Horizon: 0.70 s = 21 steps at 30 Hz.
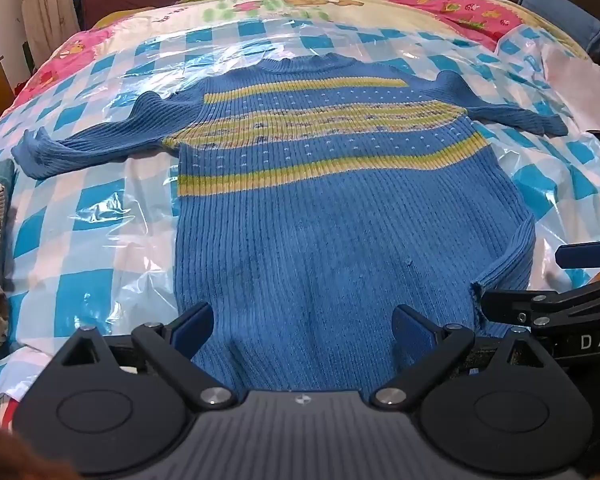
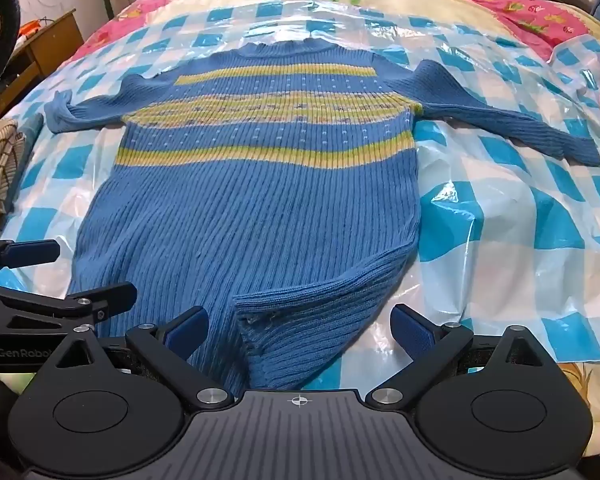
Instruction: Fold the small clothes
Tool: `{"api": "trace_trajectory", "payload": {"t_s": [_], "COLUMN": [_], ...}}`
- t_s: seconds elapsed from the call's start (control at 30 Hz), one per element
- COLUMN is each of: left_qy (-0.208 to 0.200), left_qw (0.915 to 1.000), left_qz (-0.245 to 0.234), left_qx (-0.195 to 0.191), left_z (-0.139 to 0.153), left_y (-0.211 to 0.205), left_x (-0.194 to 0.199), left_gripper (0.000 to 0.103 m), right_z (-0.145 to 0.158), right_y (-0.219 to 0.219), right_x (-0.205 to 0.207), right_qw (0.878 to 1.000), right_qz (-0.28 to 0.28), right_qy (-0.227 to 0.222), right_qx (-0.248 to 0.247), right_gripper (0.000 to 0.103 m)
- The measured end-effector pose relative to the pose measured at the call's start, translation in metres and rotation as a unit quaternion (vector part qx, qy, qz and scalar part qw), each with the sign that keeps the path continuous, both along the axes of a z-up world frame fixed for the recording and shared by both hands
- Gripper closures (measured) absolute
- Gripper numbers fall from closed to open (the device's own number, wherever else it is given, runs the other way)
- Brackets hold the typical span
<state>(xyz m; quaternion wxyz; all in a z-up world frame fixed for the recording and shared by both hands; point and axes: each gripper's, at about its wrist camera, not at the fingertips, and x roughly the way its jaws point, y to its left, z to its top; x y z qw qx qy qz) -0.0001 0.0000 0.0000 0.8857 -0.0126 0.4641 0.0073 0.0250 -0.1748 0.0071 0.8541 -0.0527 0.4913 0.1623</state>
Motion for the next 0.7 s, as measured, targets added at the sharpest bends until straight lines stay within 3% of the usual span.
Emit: {"api": "trace_trajectory", "payload": {"t_s": [0.7], "left_qy": [0.015], "left_qw": [0.9998], "left_qz": [0.004], "left_qx": [-0.011], "left_z": [-0.0057], "left_y": [0.0014], "left_x": [-0.0024], "left_gripper": [0.003], "right_z": [0.0003], "right_y": [0.0017], "right_x": [-0.0019], "right_qw": [1.0], "right_qz": [0.003], "right_qy": [0.006], "right_qx": [0.0], "right_gripper": [0.005]}}
